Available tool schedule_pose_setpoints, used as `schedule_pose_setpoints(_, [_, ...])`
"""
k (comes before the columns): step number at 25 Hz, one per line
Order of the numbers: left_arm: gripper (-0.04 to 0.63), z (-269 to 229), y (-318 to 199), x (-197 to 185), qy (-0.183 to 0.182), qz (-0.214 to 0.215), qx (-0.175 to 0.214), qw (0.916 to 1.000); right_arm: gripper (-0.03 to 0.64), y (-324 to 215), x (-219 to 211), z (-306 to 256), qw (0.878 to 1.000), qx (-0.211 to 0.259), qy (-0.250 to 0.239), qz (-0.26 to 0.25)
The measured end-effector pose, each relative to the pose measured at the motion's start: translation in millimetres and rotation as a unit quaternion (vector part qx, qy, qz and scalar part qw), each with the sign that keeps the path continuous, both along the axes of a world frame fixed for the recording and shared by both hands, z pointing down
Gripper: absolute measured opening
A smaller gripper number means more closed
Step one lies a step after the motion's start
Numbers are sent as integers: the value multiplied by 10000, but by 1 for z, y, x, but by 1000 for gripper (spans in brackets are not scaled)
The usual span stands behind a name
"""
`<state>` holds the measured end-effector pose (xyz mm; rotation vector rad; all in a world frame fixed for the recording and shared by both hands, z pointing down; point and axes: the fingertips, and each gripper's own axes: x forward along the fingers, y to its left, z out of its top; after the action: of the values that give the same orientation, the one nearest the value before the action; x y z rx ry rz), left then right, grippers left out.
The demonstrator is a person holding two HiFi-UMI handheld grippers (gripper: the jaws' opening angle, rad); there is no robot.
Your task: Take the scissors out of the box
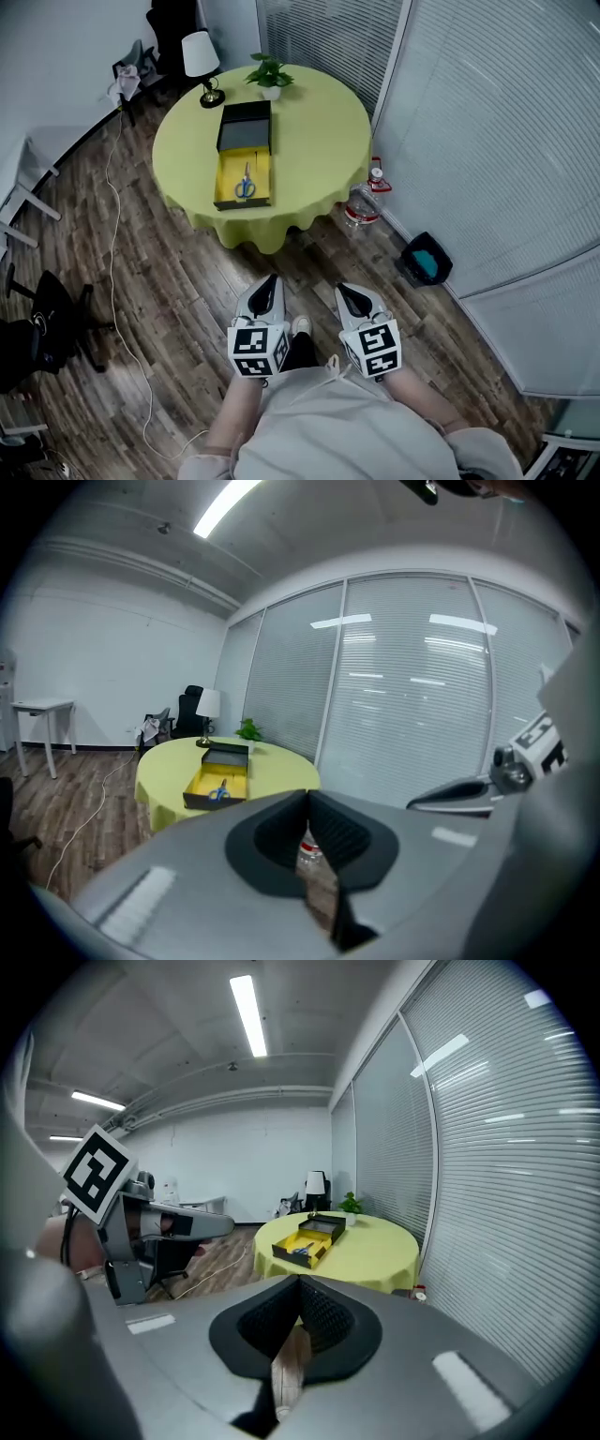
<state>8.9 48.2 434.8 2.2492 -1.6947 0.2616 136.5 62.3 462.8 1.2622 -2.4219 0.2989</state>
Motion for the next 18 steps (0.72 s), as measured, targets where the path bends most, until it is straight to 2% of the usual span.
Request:
schedule_pose_setpoints(8, [6, -3, -133, -57, 75, -145, 19, 9999, 0, -139, -50, 1, 9996, -194, -227, 0])
schedule_pose_setpoints(14, [6, 27, -187, -85, 60, -275, -507, 9983, 0, -201, -76, 15, 9984, -475, -273, -123])
schedule_pose_setpoints(18, [6, 45, -217, -106, 138, -607, -787, 9949, 0, -236, -88, 26, 9971, -669, -261, -259])
